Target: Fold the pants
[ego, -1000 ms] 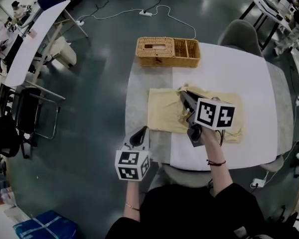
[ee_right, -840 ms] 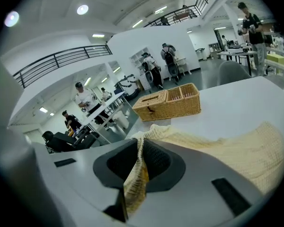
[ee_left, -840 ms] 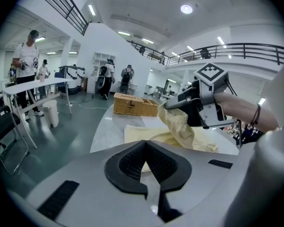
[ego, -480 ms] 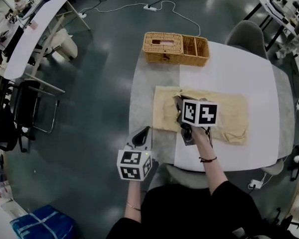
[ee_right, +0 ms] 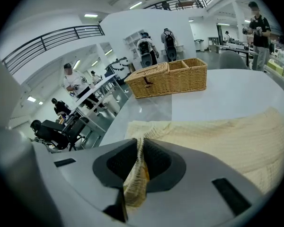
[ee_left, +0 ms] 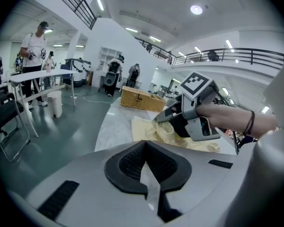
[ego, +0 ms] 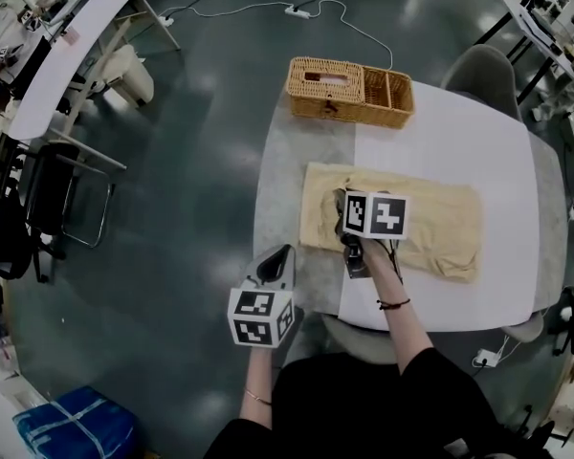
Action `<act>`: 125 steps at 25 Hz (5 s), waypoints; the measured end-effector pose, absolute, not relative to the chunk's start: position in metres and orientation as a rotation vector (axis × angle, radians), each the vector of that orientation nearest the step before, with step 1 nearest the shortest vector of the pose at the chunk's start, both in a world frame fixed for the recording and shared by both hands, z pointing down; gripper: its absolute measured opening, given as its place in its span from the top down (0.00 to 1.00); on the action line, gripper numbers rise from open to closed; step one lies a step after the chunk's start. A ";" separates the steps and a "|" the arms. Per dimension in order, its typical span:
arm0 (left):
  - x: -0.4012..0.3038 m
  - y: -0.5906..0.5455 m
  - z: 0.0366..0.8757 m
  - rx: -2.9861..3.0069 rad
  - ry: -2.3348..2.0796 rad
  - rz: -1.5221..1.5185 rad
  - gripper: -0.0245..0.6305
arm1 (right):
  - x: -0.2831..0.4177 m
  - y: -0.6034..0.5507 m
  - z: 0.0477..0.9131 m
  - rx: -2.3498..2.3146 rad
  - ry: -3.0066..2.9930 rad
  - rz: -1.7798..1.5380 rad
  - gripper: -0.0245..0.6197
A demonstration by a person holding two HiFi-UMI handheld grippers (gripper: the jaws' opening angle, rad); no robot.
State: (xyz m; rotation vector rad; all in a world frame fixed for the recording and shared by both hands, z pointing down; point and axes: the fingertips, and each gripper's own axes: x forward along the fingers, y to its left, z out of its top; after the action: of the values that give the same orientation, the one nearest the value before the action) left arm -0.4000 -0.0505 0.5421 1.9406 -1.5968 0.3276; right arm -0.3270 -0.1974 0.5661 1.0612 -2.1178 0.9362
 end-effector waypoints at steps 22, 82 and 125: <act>-0.409 -0.041 0.554 1.900 -1.587 0.306 0.95 | -0.350 -0.179 0.597 0.944 -2.053 0.892 0.76; -0.195 -0.110 0.484 2.158 -1.509 0.371 0.95 | -0.026 -0.184 0.509 1.149 -2.434 0.973 0.94; -0.135 -0.153 0.544 2.048 -1.419 0.512 0.95 | 0.067 -0.237 0.614 1.327 -2.060 1.071 0.64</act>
State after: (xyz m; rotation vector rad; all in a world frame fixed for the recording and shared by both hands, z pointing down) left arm -0.1355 -0.1530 0.5437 2.0476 -1.4188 0.5117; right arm 0.0666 -0.2367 0.6141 1.3268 -2.0603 1.0705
